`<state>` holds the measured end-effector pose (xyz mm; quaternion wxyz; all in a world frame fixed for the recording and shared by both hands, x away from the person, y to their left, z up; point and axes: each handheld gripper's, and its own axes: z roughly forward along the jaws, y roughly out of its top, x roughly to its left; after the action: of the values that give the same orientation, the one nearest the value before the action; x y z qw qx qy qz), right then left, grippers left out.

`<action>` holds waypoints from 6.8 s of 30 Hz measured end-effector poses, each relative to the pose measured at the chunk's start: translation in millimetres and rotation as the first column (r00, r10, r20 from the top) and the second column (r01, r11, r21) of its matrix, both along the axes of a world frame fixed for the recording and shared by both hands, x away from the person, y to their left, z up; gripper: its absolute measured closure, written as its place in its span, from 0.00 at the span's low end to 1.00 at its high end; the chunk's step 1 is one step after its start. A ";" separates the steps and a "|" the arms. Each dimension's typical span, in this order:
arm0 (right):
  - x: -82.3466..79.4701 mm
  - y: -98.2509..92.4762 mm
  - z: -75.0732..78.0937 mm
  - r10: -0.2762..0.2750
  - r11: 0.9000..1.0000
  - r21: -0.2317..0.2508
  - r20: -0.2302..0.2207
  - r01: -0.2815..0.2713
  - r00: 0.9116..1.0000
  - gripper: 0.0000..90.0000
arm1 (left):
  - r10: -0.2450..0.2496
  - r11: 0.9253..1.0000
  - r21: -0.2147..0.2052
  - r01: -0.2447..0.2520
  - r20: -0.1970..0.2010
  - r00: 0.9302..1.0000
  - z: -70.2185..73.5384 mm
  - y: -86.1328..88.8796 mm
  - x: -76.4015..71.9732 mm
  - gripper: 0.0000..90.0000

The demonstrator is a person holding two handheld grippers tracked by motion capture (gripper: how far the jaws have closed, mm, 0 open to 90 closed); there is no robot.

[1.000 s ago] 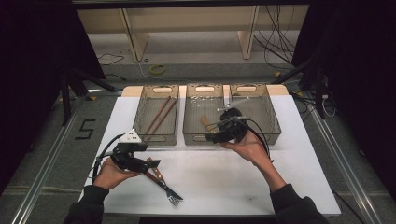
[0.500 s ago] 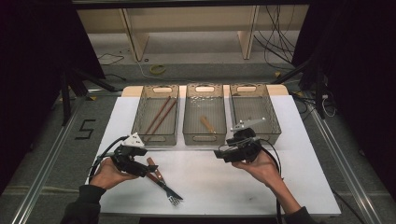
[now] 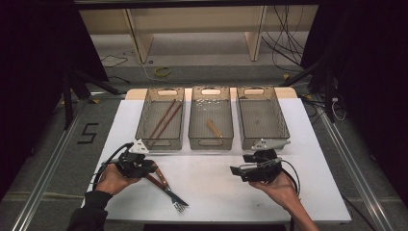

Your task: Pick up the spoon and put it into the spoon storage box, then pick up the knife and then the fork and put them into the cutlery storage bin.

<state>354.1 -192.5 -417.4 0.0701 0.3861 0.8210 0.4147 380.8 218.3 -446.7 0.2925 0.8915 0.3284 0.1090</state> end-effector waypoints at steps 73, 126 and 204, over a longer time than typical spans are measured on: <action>-38.3 -19.9 -20.2 -0.028 0.999 0.041 0.017 0.027 0.999 0.33 | -0.066 0.974 0.199 0.110 -0.218 0.974 -15.0 7.7 -26.3 0.94; -38.5 -18.3 -18.2 -0.022 0.999 0.042 0.024 0.020 0.999 0.33 | -0.284 0.862 0.342 0.374 -0.285 0.915 -15.2 -5.7 -36.9 0.82; -59.1 98.8 -27.3 0.568 0.765 -0.518 0.265 -0.382 0.779 0.45 | -0.535 0.764 0.229 0.603 -0.297 0.791 24.5 -152.4 -22.2 0.84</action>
<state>295.1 -93.7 -444.6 0.2140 0.0388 0.9305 0.2948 358.6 66.0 -422.2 0.1299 0.9898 0.0485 -0.0317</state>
